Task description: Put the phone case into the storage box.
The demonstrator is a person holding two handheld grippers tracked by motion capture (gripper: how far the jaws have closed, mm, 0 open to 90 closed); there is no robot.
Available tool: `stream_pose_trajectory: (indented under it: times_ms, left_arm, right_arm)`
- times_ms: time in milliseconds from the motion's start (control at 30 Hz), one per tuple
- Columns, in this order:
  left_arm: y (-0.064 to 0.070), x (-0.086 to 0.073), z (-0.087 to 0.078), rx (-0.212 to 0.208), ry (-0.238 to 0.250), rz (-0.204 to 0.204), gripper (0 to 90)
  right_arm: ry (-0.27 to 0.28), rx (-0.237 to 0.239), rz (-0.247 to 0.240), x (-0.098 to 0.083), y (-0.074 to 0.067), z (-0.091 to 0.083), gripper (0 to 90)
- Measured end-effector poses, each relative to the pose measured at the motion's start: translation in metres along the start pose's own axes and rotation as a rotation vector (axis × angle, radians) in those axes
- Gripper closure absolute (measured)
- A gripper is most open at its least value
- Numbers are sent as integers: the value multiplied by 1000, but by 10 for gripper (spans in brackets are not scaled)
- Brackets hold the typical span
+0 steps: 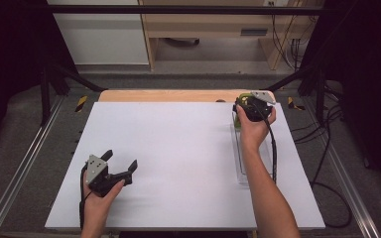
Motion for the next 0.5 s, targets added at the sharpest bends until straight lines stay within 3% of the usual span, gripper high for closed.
stream_pose_trajectory:
  times_ms: [500]
  left_arm:
    - [2, -1, 0, -5, -3, 2, 23]
  right_arm:
    - [-12, -14, -4, -4, -2, 4, 163]
Point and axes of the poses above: each handheld gripper's, and its own axes: z roughly forward along the jaws, x roughly out of its top, y roughly to its right, the point moved 6 cm from there along z, roughly forward along the jaws, and after that the axes turned 14 degrees about -z, right-handed, at the moved point
